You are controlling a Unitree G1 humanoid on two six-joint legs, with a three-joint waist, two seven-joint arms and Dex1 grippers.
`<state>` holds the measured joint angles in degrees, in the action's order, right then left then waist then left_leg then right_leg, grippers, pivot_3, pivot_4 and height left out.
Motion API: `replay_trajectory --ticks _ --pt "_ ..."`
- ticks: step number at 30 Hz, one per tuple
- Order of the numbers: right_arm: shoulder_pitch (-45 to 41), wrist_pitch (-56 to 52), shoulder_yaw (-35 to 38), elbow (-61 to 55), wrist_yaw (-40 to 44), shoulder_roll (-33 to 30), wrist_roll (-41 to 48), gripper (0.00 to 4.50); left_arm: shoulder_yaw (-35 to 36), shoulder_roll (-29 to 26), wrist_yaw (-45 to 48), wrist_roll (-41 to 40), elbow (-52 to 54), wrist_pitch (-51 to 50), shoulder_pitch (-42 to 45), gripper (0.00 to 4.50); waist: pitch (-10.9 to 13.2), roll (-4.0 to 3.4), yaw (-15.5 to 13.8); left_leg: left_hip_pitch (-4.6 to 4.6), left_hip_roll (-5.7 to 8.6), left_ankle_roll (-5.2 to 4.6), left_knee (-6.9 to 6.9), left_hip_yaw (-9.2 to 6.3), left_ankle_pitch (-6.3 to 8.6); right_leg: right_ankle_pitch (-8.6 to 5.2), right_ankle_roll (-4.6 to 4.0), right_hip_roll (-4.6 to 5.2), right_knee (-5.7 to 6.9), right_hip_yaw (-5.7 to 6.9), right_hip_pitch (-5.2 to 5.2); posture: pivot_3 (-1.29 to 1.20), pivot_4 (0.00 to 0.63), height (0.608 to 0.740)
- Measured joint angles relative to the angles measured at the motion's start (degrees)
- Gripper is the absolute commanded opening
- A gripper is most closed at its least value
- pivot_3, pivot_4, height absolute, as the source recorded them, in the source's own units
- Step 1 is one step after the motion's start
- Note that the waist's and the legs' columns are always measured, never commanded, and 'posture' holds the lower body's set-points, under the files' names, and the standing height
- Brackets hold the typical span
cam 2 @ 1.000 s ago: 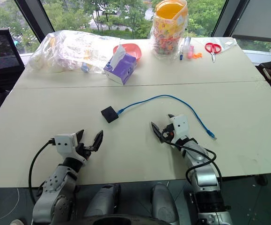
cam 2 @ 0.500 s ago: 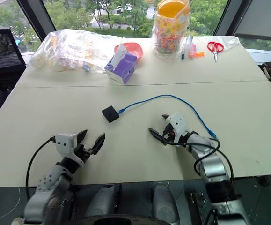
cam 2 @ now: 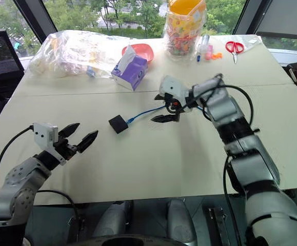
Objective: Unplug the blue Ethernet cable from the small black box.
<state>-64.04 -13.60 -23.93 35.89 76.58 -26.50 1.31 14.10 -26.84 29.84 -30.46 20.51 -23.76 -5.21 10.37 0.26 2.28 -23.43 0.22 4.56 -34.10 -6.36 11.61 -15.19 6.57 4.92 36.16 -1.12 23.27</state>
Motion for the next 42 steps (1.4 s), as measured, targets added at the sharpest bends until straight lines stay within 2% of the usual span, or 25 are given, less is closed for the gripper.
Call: replay_trajectory --ticks 5,10,16,26,29,36,37,42 --pt "-11.7 13.6 -5.9 18.8 2.8 8.5 -8.4 4.5 -0.2 0.0 -0.1 0.1 0.4 0.1 0.2 4.44 0.0 -0.02 0.4 0.01 -0.02 0.02 0.09 -0.08 -0.01 0.02 0.03 -0.07 0.08 0.0 0.05 0.0 0.15 0.74" --pt "-17.7 22.6 -9.6 33.0 -0.1 16.8 -16.6 4.5 0.2 0.2 -1.4 1.1 2.7 0.4 -2.9 4.44 0.0 -0.06 0.4 0.01 -0.02 0.04 0.17 -0.08 -0.02 0.02 0.03 -0.08 0.09 -0.04 0.1 0.0 0.15 0.74" --pt "-19.9 26.0 -11.6 39.9 -8.3 23.4 -23.8 4.5 0.2 1.8 -4.0 2.5 6.9 0.6 -6.4 4.44 0.0 -0.06 0.3 0.01 -0.02 0.09 0.18 -0.14 -0.04 0.01 0.0 -0.13 0.19 -0.05 0.15 0.0 0.15 0.74" --pt "-20.3 25.1 -11.5 42.5 -14.5 27.0 -29.8 4.5 1.3 4.3 -8.4 2.6 12.1 0.6 -9.6 4.44 0.0 -0.06 0.5 0.06 -0.04 0.13 0.17 -0.16 -0.07 0.0 -0.01 -0.18 0.27 -0.1 0.16 0.0 0.15 0.74" --pt "-20.4 24.1 -11.3 42.8 -14.8 27.8 -30.7 3.71 1.3 4.7 -9.3 3.0 12.5 0.6 -10.1 4.5 0.0 -0.05 0.6 0.11 -0.04 0.13 0.15 -0.17 -0.07 -0.02 -0.07 -0.2 0.38 -0.11 0.15 0.0 0.15 0.74" --pt "-20.1 21.4 -11.3 43.3 -15.3 30.1 -32.9 0.34 2.1 5.3 -11.2 3.8 14.4 1.3 -11.3 4.5 0.0 -0.05 1.2 0.15 -0.04 0.13 0.0 -0.19 -0.08 -0.09 -0.18 -0.21 0.82 -0.13 0.24 0.0 0.15 0.74" --pt "-20.0 21.3 -11.2 43.3 -15.4 30.1 -33.1 0.08 2.5 5.5 -11.5 3.8 14.5 1.6 -11.6 4.5 0.0 -0.04 1.3 0.16 -0.05 0.13 -0.01 -0.19 -0.08 -0.1 -0.19 -0.21 0.85 -0.13 0.24 0.0 0.15 0.74" --pt "-19.8 20.2 -10.7 43.3 -15.8 30.4 -33.8 0.08 2.8 6.0 -12.5 3.9 15.7 1.8 -11.8 4.5 0.0 -0.04 1.5 0.23 -0.04 0.13 -0.03 -0.22 -0.08 -0.12 -0.22 -0.21 0.95 -0.12 0.2 0.0 0.15 0.74"
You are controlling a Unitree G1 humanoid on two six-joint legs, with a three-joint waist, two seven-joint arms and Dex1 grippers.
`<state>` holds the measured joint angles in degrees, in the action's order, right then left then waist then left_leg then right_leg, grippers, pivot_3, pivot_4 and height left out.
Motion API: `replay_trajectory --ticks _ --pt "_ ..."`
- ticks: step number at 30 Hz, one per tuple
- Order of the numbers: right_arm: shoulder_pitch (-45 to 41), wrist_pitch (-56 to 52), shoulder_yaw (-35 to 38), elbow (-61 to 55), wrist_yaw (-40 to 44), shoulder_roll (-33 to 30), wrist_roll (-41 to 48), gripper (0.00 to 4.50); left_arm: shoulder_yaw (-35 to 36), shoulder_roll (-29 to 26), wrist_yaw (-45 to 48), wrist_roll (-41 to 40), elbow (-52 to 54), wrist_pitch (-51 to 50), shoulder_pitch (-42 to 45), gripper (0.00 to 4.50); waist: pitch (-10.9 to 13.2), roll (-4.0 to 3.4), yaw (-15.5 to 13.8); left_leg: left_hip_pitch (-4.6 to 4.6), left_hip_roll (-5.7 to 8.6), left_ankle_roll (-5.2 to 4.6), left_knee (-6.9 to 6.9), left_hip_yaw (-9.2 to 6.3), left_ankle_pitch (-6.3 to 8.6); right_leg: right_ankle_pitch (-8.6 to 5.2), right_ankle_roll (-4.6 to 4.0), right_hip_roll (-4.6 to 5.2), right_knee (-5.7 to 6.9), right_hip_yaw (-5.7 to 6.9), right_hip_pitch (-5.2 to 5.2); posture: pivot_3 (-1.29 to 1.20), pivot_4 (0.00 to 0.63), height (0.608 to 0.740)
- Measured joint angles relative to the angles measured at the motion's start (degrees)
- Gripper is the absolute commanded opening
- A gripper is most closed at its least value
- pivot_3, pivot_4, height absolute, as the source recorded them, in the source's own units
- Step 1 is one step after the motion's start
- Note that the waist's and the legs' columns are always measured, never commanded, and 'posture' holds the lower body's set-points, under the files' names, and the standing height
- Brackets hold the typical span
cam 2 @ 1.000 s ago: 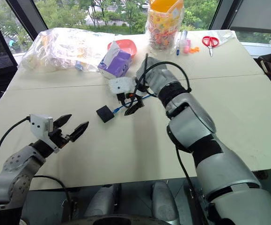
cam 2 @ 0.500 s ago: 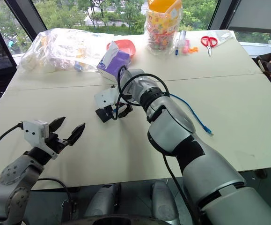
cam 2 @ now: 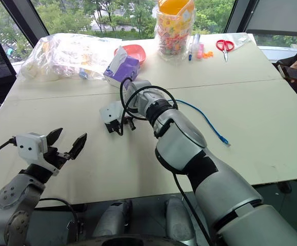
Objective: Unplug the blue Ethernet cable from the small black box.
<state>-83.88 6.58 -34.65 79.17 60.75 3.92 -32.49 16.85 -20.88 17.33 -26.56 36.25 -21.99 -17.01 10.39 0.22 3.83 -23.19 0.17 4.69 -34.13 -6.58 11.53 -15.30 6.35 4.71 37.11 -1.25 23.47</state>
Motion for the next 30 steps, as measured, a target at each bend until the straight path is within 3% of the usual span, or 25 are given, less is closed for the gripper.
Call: replay_trajectory --ticks 4,10,17,24,30 --pt "0.7 4.0 0.7 0.0 -2.6 -1.5 0.0 0.08 0.2 -0.1 -0.4 -0.4 0.0 -0.3 1.7 4.5 0.0 0.0 -0.1 -0.02 0.0 0.04 -0.03 -0.02 -0.04 0.0 0.01 0.0 0.01 0.01 0.0 0.0 0.15 0.74" --pt "3.6 18.9 2.6 -3.2 -13.6 -9.1 0.2 0.08 0.7 -0.3 -1.5 -6.2 -0.3 -5.3 10.6 4.5 0.0 0.02 -0.2 -0.06 0.0 0.15 -0.03 -0.04 -0.11 0.1 0.19 0.0 0.01 0.01 0.0 0.0 0.15 0.74" --pt "22.9 34.4 5.4 -22.0 -27.7 -22.4 0.4 0.08 -0.5 -4.0 1.7 -15.0 -4.5 -13.7 21.0 4.5 0.0 0.05 -0.2 -0.07 0.0 0.16 -0.03 -0.02 -0.13 0.12 0.22 0.0 0.04 -0.03 -0.02 0.0 0.15 0.74" --pt "41.6 24.1 10.8 -52.8 -46.8 -28.4 -10.3 0.08 -3.2 -5.5 6.3 -19.4 -9.4 -17.8 27.8 4.5 0.0 0.05 0.0 0.05 0.0 0.22 -0.04 -0.01 -0.17 0.11 0.2 -0.03 0.2 -0.11 -0.03 0.0 0.15 0.74" --pt "48.3 15.9 13.2 -66.7 -53.0 -28.7 -14.8 0.08 -7.0 -6.7 11.3 -19.7 -14.0 -19.2 31.7 4.5 0.0 0.07 -0.8 0.04 0.01 0.24 -0.14 0.01 -0.2 0.1 0.19 -0.03 0.12 -0.12 -0.1 0.0 0.15 0.74"
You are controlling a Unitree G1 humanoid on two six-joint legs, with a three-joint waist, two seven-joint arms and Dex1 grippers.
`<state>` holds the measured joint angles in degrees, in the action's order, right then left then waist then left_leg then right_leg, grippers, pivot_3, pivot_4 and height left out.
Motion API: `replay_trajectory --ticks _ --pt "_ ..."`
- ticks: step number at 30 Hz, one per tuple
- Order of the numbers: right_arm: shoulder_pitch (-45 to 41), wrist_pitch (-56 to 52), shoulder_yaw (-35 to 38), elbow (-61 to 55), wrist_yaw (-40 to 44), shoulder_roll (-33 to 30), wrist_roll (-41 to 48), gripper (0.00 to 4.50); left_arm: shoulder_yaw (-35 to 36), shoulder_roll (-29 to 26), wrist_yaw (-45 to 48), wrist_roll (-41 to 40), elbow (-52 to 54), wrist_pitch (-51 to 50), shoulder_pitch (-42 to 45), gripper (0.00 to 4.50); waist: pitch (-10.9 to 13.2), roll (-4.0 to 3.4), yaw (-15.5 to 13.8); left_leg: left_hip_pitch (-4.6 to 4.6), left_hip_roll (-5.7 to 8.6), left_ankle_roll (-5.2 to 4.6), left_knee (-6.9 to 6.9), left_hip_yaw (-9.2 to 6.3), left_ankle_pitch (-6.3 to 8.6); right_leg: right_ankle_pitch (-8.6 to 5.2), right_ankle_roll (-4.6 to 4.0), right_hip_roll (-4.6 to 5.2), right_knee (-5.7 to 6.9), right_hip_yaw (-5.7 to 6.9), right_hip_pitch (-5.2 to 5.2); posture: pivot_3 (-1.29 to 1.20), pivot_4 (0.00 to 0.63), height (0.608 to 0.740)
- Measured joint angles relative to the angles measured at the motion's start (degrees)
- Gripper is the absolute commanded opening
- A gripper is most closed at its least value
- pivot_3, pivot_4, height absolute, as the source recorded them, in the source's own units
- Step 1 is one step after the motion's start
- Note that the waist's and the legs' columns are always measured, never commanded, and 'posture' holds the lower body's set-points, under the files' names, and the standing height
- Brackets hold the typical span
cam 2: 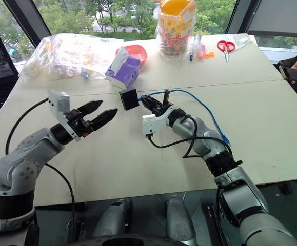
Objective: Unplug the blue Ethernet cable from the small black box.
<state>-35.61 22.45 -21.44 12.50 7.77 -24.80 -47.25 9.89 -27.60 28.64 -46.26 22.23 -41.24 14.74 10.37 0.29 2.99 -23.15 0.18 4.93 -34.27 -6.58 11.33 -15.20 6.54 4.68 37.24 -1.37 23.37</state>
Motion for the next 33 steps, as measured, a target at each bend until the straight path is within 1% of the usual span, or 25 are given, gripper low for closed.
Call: replay_trajectory --ticks 3,8,15,16,18,20,24,25,33 --pt "1.0 -0.6 0.0 -3.4 -0.6 -0.5 -0.3 0.08 -2.0 -0.7 2.0 0.9 -1.7 0.1 2.2 4.5 0.0 0.01 -0.5 0.0 0.0 0.0 0.0 -0.01 0.0 0.0 0.0 0.0 0.0 0.01 0.0 0.0 0.15 0.74" --pt "2.8 -0.4 -0.1 -5.8 -0.7 -1.4 -0.3 0.08 -3.6 -0.5 3.9 2.2 -3.7 0.4 4.9 4.5 0.0 0.02 -0.6 -0.03 0.0 0.0 0.0 0.0 0.0 0.0 0.0 0.01 -0.08 0.01 -0.02 0.0 0.15 0.74" --pt "2.8 0.5 -0.2 -6.2 -0.5 -2.4 -0.3 0.08 -4.6 0.3 5.3 3.1 -4.2 0.7 5.7 4.5 0.0 0.05 -0.5 -0.02 0.0 0.0 0.01 0.0 0.0 0.0 0.0 0.01 -0.08 0.01 -0.02 0.0 0.15 0.74" --pt "2.8 0.6 -0.2 -6.2 -0.5 -2.5 -0.3 0.0 -4.6 0.4 5.5 3.2 -4.2 0.8 5.7 3.96 0.0 0.05 -0.5 -0.02 0.0 0.0 0.01 0.0 0.0 0.0 0.0 0.0 -0.08 0.01 -0.02 0.0 0.15 0.74" --pt "2.8 0.9 -0.2 -6.2 -0.4 -2.7 -0.3 0.0 -4.6 0.7 6.0 3.3 -4.3 1.1 5.7 3.24 0.0 0.05 -0.5 -0.02 0.0 0.0 0.01 0.0 0.0 0.0 0.0 0.01 -0.08 0.0 -0.02 0.0 0.15 0.74" --pt "2.8 1.1 -0.2 -6.2 -0.4 -2.9 -0.3 0.0 -4.6 0.9 6.2 3.4 -4.5 1.6 5.7 2.35 0.0 0.06 -0.5 -0.02 0.0 0.0 0.01 0.0 0.0 0.0 0.0 0.01 -0.09 0.01 -0.02 0.0 0.15 0.74" --pt "2.8 1.6 -0.2 -6.2 0.0 -3.3 -0.3 0.0 -4.6 1.6 6.6 3.4 -5.5 1.9 5.7 0.46 0.0 0.07 -0.5 -0.02 0.0 0.0 0.01 0.0 0.0 0.0 0.0 0.01 -0.08 0.01 -0.02 0.0 0.15 0.74" --pt "2.8 1.6 -0.2 -6.2 0.1 -3.4 -0.3 0.0 -4.6 1.7 6.6 3.5 -5.7 1.9 5.7 0.39 0.0 0.07 -0.5 -0.02 0.0 0.0 0.01 0.0 0.0 0.0 0.0 0.01 -0.08 0.01 -0.02 0.0 0.15 0.74" --pt "2.9 2.1 -0.2 -6.9 0.5 -4.3 -0.3 0.0 -4.7 1.9 7.4 4.0 -5.9 2.1 5.7 0.39 0.0 0.09 -0.5 -0.02 0.0 0.0 0.01 0.0 0.0 0.0 0.0 0.01 -0.09 0.01 -0.02 0.0 0.15 0.74"
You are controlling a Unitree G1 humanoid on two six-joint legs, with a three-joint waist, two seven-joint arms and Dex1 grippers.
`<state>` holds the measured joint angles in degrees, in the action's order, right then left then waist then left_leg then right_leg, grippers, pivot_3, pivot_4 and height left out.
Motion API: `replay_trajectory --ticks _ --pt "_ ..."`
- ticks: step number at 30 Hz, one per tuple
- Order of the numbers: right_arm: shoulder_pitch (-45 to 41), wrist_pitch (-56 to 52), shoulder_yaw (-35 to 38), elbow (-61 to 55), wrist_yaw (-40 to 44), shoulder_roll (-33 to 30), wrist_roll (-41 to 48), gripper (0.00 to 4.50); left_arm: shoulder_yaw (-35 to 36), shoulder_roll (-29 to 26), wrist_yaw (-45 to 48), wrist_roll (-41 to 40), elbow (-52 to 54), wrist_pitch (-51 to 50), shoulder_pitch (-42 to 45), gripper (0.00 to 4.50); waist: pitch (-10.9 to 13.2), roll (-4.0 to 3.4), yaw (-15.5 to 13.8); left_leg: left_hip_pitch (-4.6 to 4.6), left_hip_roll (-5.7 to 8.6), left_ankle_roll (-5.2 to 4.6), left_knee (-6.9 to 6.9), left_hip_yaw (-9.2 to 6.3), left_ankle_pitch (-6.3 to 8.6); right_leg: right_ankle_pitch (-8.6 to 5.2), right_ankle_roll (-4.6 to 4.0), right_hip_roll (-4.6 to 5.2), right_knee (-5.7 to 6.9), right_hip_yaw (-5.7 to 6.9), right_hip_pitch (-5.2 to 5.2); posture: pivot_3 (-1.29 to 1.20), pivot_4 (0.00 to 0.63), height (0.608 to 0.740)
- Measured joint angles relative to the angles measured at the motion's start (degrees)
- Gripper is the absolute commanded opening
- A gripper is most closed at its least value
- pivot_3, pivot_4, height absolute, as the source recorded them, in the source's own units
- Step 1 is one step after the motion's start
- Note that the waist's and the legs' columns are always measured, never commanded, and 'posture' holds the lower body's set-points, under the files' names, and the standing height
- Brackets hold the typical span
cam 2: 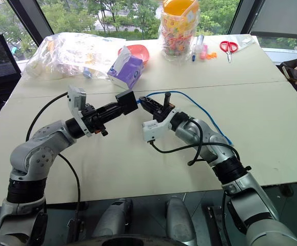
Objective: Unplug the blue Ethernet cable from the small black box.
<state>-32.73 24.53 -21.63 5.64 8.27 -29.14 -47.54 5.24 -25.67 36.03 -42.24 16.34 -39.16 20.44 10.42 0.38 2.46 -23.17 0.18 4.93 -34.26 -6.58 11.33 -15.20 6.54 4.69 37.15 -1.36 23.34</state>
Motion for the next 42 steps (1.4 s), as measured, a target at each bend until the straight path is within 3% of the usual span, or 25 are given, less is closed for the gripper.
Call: replay_trajectory --ticks 3,8,12,18,21,24,27,32,42 --pt "0.0 0.1 0.0 0.0 0.3 -0.1 0.3 0.0 -0.1 0.0 0.1 0.3 0.0 0.0 0.1 0.39 0.0 0.0 0.0 0.0 0.0 0.0 0.0 0.0 0.0 0.0 0.0 0.0 0.0 0.0 0.0 0.0 0.15 0.74" --pt "0.0 1.4 0.1 -0.3 2.5 -0.1 4.5 2.24 -0.1 -0.1 0.3 0.9 -0.8 0.0 0.1 0.39 0.0 0.01 0.0 0.0 0.0 0.0 0.0 0.0 0.0 0.0 0.0 0.0 0.0 0.0 0.0 0.0 0.15 0.74" --pt "-2.6 1.9 0.1 2.2 9.6 -0.2 12.7 4.34 -1.1 -1.1 2.8 2.7 -1.4 1.2 -0.5 0.39 0.0 0.03 0.1 0.01 0.0 0.0 0.0 0.0 0.0 0.0 0.0 0.0 -0.01 0.0 -0.03 0.0 0.15 0.74" --pt "-10.9 -5.6 0.1 8.0 41.9 -2.0 40.1 4.34 -3.0 -6.8 12.8 4.5 -3.9 3.3 1.1 0.39 0.2 0.14 0.1 0.03 -0.01 -0.01 0.0 -0.01 0.0 0.0 0.01 0.0 -0.04 0.02 -0.07 0.0 0.15 0.74" --pt "-16.9 -16.5 1.2 10.6 58.9 -2.5 52.9 4.34 -3.5 -10.3 19.4 4.0 -4.2 3.4 3.4 0.39 0.3 0.13 0.1 0.03 -0.01 -0.01 0.0 -0.01 0.0 0.0 0.01 0.0 -0.04 0.02 -0.07 0.0 0.15 0.74" --pt "-22.3 -30.8 4.5 13.4 69.7 -2.1 63.2 4.34 -3.3 -12.0 23.8 2.6 -4.4 3.1 4.9 0.39 0.4 0.13 0.1 0.01 -0.02 -0.02 0.02 -0.01 0.0 0.0 0.02 0.0 -0.04 0.05 -0.05 0.0 0.15 0.74" --pt "-26.3 -42.6 6.8 16.3 76.5 -1.7 69.5 4.34 -2.8 -13.4 26.1 1.3 -4.5 2.1 5.5 0.39 0.4 0.13 0.1 0.0 -0.02 -0.02 0.05 -0.01 0.0 -0.01 0.03 0.0 -0.04 0.05 -0.01 0.0 0.15 0.74" --pt "-27.0 -53.3 8.1 17.1 82.1 -1.5 74.1 4.34 -0.2 -14.8 26.8 -1.2 -4.5 0.2 6.1 0.39 0.4 0.11 0.1 -0.1 -0.02 -0.02 0.05 -0.01 0.0 -0.01 0.06 0.0 -0.02 0.06 0.09 0.0 0.15 0.74" --pt "-26.2 -60.6 10.0 16.6 80.7 2.3 76.6 4.34 3.1 -15.5 24.7 -3.8 -4.4 -2.1 8.0 0.39 0.4 0.12 0.1 -0.11 -0.01 -0.01 0.05 -0.01 0.0 -0.01 0.08 0.0 0.0 0.06 0.12 0.0 0.15 0.74"
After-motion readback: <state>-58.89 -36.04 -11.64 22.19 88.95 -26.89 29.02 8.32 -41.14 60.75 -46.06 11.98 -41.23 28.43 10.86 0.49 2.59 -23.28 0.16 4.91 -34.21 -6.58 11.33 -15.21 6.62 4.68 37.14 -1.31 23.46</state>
